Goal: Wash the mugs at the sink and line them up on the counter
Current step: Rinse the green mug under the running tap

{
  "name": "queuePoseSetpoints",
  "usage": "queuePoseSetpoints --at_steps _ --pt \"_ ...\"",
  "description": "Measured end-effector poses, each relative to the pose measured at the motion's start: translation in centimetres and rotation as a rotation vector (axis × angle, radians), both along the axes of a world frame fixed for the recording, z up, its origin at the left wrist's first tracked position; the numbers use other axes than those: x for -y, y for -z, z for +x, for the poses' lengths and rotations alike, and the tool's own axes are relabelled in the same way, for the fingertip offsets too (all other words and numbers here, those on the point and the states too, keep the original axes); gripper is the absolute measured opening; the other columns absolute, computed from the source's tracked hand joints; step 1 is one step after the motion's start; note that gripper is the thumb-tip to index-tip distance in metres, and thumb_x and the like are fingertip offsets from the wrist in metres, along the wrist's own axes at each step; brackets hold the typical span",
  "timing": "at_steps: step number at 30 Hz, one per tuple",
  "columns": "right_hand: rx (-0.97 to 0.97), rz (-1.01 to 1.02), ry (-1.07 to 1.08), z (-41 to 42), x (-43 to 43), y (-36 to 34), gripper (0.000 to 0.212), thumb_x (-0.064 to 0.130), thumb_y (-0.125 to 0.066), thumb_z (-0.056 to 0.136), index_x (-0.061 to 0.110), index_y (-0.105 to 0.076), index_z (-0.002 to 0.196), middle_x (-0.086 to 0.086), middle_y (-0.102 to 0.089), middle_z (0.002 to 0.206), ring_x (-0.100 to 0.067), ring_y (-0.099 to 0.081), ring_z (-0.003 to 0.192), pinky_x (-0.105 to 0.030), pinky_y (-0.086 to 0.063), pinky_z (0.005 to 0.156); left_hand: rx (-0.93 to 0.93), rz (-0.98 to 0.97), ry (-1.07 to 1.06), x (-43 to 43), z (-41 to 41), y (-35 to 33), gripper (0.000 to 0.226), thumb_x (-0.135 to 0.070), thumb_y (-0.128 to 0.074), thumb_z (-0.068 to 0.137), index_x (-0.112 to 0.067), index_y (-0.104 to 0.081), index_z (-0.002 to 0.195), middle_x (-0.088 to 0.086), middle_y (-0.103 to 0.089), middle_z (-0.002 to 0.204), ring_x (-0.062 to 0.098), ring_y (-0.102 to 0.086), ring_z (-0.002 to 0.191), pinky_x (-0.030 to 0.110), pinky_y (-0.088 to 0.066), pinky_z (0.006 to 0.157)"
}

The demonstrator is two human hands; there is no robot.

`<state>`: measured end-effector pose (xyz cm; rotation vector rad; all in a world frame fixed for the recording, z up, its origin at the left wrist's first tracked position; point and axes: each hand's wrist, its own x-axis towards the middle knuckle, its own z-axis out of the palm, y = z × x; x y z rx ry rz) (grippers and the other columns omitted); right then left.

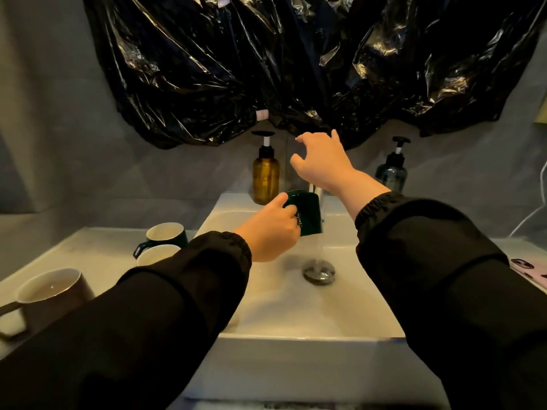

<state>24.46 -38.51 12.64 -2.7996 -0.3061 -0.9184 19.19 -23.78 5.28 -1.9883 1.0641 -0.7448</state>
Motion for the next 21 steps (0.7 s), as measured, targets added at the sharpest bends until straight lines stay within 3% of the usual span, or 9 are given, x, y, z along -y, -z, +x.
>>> queuePoseSetpoints --at_steps 6,9,12,16,18,21 --pt "-0.096 -0.029 0.027 -1.2 -0.3 -0.3 0.058 0.037 -0.042 0.094 0.009 -0.038 0.144 -0.009 -0.042 0.147 -0.024 -0.03 0.14 -0.046 -0.003 0.119 0.059 0.167 -0.059 0.2 -1.4 -0.2 0.026 -0.019 -0.053 0.096 -0.003 -0.061 0.115 0.011 -0.065 0.106 0.027 -0.053 0.099 0.04 -0.032 0.101" --pt "-0.126 -0.079 0.018 -3.1 -0.9 1.2 0.057 0.034 -0.039 0.096 0.009 -0.031 0.147 -0.008 -0.026 0.156 -0.022 -0.009 0.147 -0.047 -0.001 0.118 -0.019 0.035 -0.087 -0.3 -2.7 -0.3 0.024 -0.019 -0.051 0.094 -0.007 -0.063 0.112 0.007 -0.065 0.103 0.025 -0.052 0.097 0.036 -0.031 0.096" --pt "-0.126 -0.034 -0.039 -5.5 -1.2 3.8 0.054 0.027 -0.04 0.097 0.01 -0.031 0.147 -0.006 -0.021 0.158 -0.02 -0.005 0.148 -0.046 -0.001 0.118 -0.224 -0.442 -0.161 -1.3 -4.0 -0.2 0.016 -0.021 -0.047 0.09 -0.015 -0.062 0.093 0.004 -0.064 0.09 0.023 -0.054 0.091 0.031 -0.029 0.081" --pt "-0.256 0.152 -0.065 -8.2 -1.4 6.7 0.05 0.027 -0.043 0.099 0.014 -0.034 0.146 -0.005 -0.027 0.156 -0.022 -0.017 0.146 -0.043 -0.014 0.118 -0.808 -1.477 -0.367 -3.7 -3.7 -0.4 0.026 -0.021 -0.051 0.093 -0.012 -0.051 0.068 0.005 -0.052 0.069 0.022 -0.051 0.07 0.033 -0.042 0.067" --pt "-0.318 0.226 -0.075 -9.4 -1.9 7.4 0.049 0.03 -0.044 0.099 0.016 -0.037 0.145 -0.005 -0.035 0.152 -0.024 -0.031 0.14 -0.04 -0.028 0.112 -1.13 -1.998 -0.32 -5.9 -4.1 -0.8 0.03 -0.016 -0.051 0.094 -0.011 -0.049 0.065 0.005 -0.048 0.063 0.018 -0.047 0.06 0.03 -0.044 0.062" --pt "-0.363 0.257 -0.15 -11.3 -4.1 7.4 0.04 0.031 -0.046 0.098 0.018 -0.048 0.136 -0.006 -0.052 0.137 -0.023 -0.049 0.123 -0.037 -0.041 0.1 -1.406 -2.373 -0.13 -10.3 -5.5 -1.0 0.031 -0.021 -0.046 0.098 -0.012 -0.047 0.069 -0.001 -0.041 0.049 0.014 -0.043 0.055 0.025 -0.041 0.063"
